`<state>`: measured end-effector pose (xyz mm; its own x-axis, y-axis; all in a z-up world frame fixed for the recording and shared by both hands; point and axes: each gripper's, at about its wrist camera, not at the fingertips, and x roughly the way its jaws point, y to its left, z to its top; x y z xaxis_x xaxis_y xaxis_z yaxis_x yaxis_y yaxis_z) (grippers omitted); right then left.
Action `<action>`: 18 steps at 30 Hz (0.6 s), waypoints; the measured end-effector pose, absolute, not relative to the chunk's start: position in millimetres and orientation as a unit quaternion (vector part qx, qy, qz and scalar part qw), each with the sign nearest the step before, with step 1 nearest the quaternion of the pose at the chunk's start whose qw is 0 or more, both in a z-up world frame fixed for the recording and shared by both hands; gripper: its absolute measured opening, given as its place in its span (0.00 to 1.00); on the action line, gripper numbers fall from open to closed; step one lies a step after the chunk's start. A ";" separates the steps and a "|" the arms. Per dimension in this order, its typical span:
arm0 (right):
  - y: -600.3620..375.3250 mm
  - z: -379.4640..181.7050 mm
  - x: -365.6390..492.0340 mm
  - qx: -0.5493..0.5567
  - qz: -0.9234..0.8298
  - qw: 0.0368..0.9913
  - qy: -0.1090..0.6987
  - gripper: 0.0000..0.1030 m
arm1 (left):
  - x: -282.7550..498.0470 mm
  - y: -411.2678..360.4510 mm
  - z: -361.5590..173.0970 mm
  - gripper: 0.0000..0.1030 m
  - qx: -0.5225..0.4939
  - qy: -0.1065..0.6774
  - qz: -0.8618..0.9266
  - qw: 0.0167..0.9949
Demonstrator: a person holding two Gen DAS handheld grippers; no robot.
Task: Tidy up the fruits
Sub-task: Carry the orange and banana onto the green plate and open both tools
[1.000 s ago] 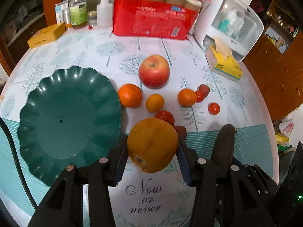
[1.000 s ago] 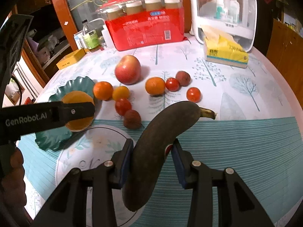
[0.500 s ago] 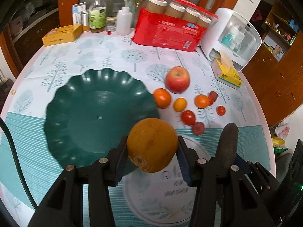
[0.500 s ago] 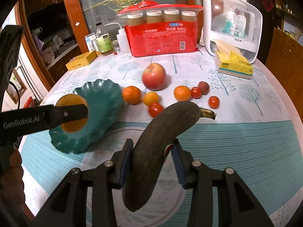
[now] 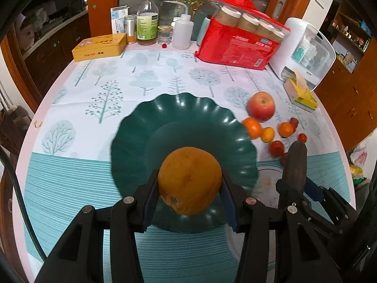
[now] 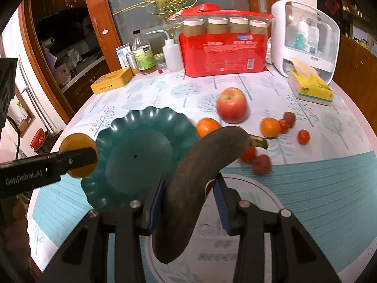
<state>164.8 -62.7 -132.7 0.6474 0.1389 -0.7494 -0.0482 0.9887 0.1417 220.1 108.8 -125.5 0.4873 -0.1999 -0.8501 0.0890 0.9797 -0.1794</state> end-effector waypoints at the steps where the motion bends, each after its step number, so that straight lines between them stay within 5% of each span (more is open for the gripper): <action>1: -58.0 -133.3 166.4 0.055 0.052 0.906 0.416 0.40 | 222.1 115.1 -127.0 0.46 -0.054 0.500 -0.086 0.860; 18: 21.5 -164.7 204.5 0.045 0.047 0.904 0.422 0.40 | 251.6 157.4 -167.7 0.46 -0.032 0.530 -0.153 0.834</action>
